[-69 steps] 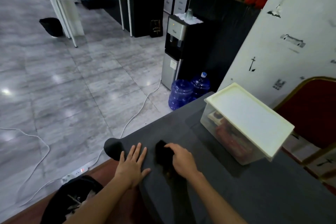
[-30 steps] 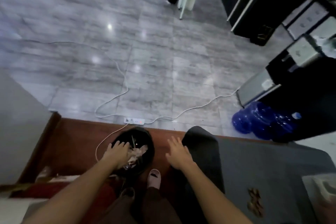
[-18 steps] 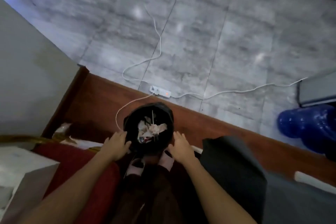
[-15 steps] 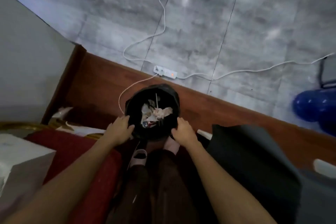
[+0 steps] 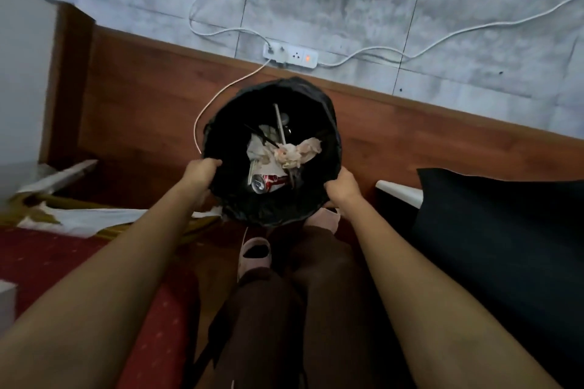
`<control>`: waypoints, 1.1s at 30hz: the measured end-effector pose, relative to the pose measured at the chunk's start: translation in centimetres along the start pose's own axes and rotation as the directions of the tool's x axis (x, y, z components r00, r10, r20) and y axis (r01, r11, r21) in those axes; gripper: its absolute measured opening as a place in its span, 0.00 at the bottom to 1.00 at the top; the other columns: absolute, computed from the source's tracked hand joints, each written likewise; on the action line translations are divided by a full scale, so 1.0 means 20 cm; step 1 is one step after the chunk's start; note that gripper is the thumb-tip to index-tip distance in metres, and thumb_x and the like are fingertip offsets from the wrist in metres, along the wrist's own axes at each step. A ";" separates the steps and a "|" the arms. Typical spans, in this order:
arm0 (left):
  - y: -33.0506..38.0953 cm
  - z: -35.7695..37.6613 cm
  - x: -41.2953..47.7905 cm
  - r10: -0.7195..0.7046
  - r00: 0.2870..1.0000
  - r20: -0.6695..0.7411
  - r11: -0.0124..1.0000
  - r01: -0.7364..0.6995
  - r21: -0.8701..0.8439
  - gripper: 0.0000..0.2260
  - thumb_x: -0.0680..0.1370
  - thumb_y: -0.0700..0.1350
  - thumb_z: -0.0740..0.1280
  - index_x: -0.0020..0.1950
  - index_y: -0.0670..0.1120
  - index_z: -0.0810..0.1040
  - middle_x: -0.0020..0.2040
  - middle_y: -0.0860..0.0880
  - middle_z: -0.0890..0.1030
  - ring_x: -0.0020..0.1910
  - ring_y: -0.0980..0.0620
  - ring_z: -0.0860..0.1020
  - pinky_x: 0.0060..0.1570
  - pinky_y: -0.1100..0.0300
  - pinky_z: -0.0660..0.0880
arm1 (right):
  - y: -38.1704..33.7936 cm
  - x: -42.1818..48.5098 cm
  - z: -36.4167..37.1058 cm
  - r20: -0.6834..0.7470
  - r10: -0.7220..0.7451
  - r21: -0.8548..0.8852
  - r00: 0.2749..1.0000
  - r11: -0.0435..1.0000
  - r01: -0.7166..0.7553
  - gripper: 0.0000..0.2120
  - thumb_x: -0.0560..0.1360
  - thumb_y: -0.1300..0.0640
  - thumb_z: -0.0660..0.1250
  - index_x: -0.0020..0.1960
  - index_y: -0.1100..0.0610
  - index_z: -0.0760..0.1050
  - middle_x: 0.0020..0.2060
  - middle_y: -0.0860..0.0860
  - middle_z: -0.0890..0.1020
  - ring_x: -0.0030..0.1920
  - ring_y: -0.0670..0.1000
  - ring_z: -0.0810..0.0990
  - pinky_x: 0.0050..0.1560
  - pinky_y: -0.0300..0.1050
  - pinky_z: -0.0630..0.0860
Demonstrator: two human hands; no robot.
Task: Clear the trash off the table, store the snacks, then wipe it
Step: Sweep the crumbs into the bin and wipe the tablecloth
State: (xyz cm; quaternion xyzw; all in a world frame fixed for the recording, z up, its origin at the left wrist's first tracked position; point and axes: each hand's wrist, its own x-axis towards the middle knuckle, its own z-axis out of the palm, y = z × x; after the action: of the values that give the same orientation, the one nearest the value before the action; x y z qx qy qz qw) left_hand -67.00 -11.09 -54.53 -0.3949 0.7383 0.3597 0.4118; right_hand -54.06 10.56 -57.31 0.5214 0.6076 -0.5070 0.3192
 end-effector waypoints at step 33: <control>-0.28 -0.41 -1.71 0.470 0.719 0.512 0.751 -0.631 0.197 0.28 0.69 0.28 0.60 0.68 0.44 0.69 0.44 0.37 0.80 0.38 0.38 0.78 0.38 0.49 0.75 | 1.05 -2.67 -1.07 -0.965 0.022 -0.007 0.261 0.994 -0.111 0.22 0.75 0.51 0.64 0.69 0.52 0.70 0.69 0.55 0.70 0.69 0.59 0.66 0.67 0.58 0.64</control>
State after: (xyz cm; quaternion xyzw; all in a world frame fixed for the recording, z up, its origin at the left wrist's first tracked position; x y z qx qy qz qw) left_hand -52.79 -10.68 -21.87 0.0188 0.7651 0.4047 0.5006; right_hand -17.38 13.06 -8.25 0.7349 0.6722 -0.0506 -0.0748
